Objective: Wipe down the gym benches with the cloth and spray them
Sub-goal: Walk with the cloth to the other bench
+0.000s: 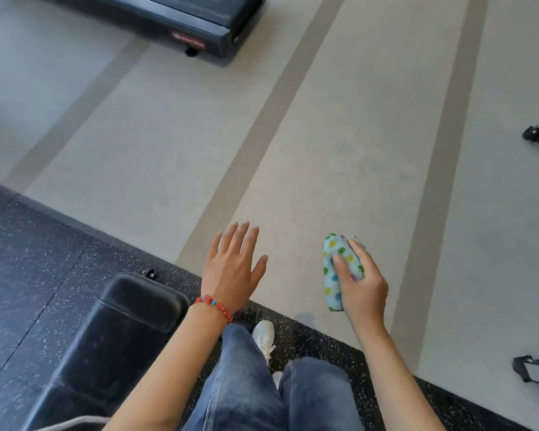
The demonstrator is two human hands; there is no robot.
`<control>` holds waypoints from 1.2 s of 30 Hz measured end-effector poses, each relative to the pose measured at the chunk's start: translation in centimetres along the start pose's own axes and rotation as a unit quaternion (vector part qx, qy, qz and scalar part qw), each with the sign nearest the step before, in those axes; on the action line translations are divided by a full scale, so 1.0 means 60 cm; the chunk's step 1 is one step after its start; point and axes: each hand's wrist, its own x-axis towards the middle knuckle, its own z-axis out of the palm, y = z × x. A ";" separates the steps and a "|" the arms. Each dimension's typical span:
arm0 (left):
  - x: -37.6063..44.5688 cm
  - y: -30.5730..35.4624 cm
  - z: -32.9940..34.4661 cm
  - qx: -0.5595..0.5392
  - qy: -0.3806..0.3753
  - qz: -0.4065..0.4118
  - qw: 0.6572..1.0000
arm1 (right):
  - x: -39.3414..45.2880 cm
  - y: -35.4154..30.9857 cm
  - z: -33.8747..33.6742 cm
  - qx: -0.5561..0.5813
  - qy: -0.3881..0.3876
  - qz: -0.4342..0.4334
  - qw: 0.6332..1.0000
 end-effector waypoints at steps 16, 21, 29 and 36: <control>0.249 -0.032 -0.033 0.012 0.033 -0.126 0.991 | 0.325 -0.137 0.087 0.008 -0.111 -0.087 0.990; 0.317 -0.047 -0.046 0.005 0.050 -0.217 0.975 | 0.434 -0.205 0.134 -0.023 -0.196 -0.151 0.969; 0.364 -0.138 -0.078 0.002 0.094 -0.329 0.940 | 0.503 -0.321 0.282 -0.057 -0.320 -0.215 0.921; 0.376 -0.318 -0.113 0.013 0.117 -0.407 0.906 | 0.491 -0.431 0.495 -0.058 -0.408 -0.227 0.883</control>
